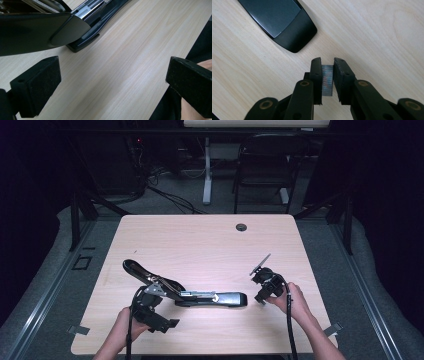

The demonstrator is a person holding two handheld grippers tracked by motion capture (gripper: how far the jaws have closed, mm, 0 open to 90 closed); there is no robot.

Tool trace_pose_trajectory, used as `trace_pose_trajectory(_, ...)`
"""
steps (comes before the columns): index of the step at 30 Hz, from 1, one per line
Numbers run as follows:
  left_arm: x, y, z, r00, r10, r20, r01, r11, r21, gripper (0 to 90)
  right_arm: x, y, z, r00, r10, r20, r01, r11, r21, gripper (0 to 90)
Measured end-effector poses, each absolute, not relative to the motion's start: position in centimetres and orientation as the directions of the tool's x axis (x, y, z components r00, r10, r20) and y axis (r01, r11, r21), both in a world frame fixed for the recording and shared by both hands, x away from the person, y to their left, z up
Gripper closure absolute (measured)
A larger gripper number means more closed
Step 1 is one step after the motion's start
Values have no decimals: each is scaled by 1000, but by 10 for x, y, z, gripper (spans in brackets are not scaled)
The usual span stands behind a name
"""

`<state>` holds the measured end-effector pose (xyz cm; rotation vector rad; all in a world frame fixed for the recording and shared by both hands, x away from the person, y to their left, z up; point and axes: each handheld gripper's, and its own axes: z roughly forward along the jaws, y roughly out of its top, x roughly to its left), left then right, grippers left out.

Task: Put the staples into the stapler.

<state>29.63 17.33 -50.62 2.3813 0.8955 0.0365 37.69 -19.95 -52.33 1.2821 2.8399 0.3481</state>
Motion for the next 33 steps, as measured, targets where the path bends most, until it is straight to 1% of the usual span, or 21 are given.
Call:
trace_pose_trajectory(2, 296, 173, -507, 775, 608, -171, 592, -605, 532, 1, 376, -200, -523, -663, 744, 82, 739, 635, 224, 779)
trace_pose_trajectory(4, 296, 173, -507, 773, 610, -173, 595, -603, 532, 1, 378, -200, -520, -685, 724, 74, 721, 660, 212, 779)
trace_pose_trajectory(5, 297, 173, -507, 773, 610, -174, 595, -602, 532, 1, 377, -199, -521, -675, 734, 71, 727, 646, 231, 779)
trace_pose_trajectory(12, 297, 172, -508, 778, 604, -173, 591, -609, 528, 1, 377, -195, -516, -695, 717, 63, 705, 660, 259, 779)
trace_pose_trajectory(18, 297, 172, -508, 779, 601, -178, 590, -608, 532, 1, 380, -193, -511, -695, 716, 73, 703, 654, 279, 779)
trace_pose_trajectory(21, 297, 171, -508, 785, 588, -195, 587, -605, 538, 1, 380, -189, -511, -692, 717, 78, 703, 647, 296, 780)
trace_pose_trajectory(27, 297, 169, -508, 793, 580, -187, 578, -616, 536, 1, 383, -182, -505, -716, 695, 61, 677, 671, 303, 780)
trace_pose_trajectory(30, 297, 169, -509, 794, 579, -187, 578, -620, 531, 1, 386, -179, -501, -728, 683, 64, 662, 674, 329, 779)
trace_pose_trajectory(33, 299, 168, -510, 793, 581, -185, 579, -623, 525, 1, 390, -174, -497, -740, 670, 47, 641, 684, 347, 780)
